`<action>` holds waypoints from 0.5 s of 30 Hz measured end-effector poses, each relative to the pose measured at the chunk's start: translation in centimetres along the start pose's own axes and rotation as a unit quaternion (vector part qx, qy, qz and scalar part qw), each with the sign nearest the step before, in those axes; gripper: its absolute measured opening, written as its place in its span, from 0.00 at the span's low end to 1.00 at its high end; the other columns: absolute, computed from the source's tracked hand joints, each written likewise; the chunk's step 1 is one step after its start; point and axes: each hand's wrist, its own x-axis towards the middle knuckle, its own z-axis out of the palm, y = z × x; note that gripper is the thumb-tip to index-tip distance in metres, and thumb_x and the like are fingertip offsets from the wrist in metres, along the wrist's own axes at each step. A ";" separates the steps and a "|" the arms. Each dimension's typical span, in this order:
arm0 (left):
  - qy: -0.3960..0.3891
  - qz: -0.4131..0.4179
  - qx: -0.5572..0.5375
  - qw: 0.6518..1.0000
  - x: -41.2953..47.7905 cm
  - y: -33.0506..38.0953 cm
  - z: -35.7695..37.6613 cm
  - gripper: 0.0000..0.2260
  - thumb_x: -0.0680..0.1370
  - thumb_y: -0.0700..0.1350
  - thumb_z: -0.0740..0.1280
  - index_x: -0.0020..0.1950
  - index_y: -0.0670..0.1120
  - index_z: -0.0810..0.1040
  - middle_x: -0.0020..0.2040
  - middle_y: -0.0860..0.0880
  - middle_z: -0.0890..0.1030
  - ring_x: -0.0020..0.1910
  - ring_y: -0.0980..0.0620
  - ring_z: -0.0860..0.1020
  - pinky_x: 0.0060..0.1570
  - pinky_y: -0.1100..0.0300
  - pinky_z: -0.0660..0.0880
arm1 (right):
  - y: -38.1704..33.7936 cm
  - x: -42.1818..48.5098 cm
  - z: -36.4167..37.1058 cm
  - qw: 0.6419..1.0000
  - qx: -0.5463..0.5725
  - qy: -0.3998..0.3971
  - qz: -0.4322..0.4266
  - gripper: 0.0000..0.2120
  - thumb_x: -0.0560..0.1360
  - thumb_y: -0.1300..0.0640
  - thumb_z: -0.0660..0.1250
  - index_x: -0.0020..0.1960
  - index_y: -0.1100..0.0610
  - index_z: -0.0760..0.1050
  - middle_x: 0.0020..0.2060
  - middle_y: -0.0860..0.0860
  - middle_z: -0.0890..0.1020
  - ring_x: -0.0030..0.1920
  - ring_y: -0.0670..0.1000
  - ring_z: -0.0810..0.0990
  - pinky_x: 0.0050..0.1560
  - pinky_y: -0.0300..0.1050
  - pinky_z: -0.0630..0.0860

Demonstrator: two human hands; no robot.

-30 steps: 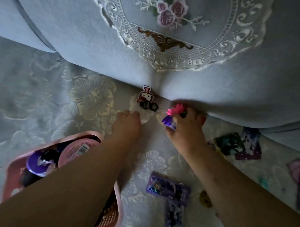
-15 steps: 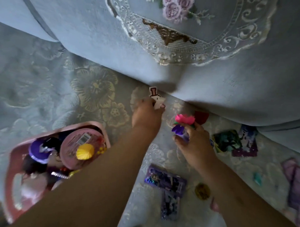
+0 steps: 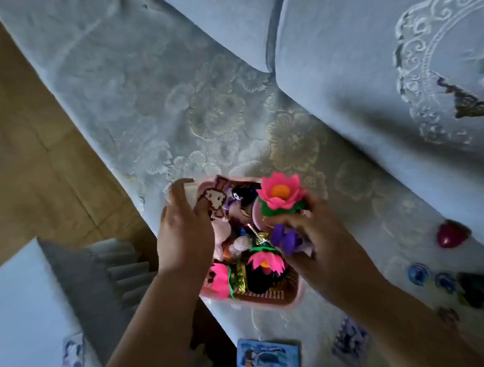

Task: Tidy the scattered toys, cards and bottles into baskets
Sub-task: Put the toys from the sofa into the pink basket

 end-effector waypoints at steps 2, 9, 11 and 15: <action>-0.053 -0.033 0.081 0.995 1.9 -1.9 -0.5 0.13 0.81 0.45 0.60 0.66 0.49 0.70 0.57 0.37 0.77 0.58 0.37 0.73 0.48 0.52 0.67 | -1.5 2.1 1.5 0.997 -0.063 -0.023 -0.048 0.21 0.70 0.55 0.72 0.61 0.41 0.76 0.72 0.48 0.63 0.71 0.49 0.62 0.68 0.44 0.65; -0.175 -0.030 0.012 0.984 2.6 -4.7 0.3 0.15 0.83 0.49 0.57 0.64 0.42 0.74 0.54 0.41 0.81 0.54 0.40 0.79 0.51 0.52 0.73 | -3.4 6.9 5.5 0.983 -0.139 -0.111 0.039 0.17 0.68 0.52 0.69 0.56 0.43 0.77 0.67 0.52 0.69 0.62 0.58 0.72 0.59 0.48 0.71; -0.171 -0.025 0.001 0.985 2.1 -4.7 0.3 0.15 0.83 0.47 0.57 0.67 0.45 0.74 0.53 0.42 0.82 0.53 0.41 0.79 0.48 0.55 0.73 | -3.5 6.6 5.3 0.980 -0.150 -0.113 0.060 0.17 0.69 0.51 0.70 0.57 0.44 0.76 0.67 0.52 0.69 0.65 0.57 0.71 0.60 0.46 0.70; -0.137 -0.045 0.003 0.990 1.8 -4.8 -0.7 0.16 0.82 0.44 0.59 0.69 0.52 0.75 0.56 0.47 0.83 0.55 0.46 0.79 0.45 0.62 0.68 | -4.3 4.9 4.8 0.987 -0.128 -0.054 0.078 0.15 0.73 0.48 0.70 0.58 0.48 0.74 0.54 0.46 0.70 0.50 0.47 0.75 0.46 0.36 0.66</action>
